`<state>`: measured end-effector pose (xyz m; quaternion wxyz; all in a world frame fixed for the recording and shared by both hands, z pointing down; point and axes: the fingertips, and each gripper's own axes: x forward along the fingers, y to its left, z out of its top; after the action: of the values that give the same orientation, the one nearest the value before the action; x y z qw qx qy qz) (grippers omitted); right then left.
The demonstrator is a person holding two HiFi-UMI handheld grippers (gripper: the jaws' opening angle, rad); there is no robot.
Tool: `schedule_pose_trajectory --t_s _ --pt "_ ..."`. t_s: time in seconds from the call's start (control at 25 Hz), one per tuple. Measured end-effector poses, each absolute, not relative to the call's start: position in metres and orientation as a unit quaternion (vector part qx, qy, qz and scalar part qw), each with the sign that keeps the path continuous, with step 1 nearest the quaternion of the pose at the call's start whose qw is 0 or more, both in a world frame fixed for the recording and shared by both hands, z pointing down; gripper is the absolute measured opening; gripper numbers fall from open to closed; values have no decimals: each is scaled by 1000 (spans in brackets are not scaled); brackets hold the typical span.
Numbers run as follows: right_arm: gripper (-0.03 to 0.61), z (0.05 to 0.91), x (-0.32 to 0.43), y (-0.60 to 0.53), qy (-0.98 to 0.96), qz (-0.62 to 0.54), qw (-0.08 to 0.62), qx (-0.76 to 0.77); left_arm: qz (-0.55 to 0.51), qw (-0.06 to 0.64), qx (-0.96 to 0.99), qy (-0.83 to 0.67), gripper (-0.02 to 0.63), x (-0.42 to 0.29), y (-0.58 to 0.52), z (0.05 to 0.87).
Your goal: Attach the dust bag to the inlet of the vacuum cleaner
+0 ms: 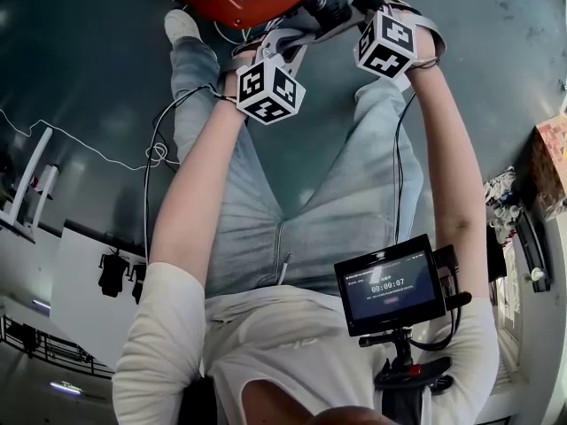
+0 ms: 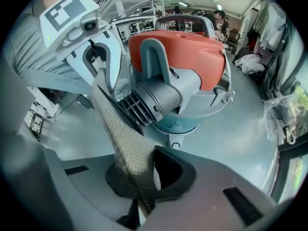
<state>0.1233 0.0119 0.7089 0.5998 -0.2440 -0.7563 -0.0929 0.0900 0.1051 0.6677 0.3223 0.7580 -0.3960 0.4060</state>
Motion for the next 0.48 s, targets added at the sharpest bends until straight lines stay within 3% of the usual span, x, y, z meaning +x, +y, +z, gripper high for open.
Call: schedule_pose_trajectory --t_s 0.24,0.48 --pt "18 727 126 27 -772 21 582 -257 410 304 760 -403 17 90 85 626" --pt "18 709 130 16 -746 -49 616 -249 362 356 754 -416 17 75 96 662"
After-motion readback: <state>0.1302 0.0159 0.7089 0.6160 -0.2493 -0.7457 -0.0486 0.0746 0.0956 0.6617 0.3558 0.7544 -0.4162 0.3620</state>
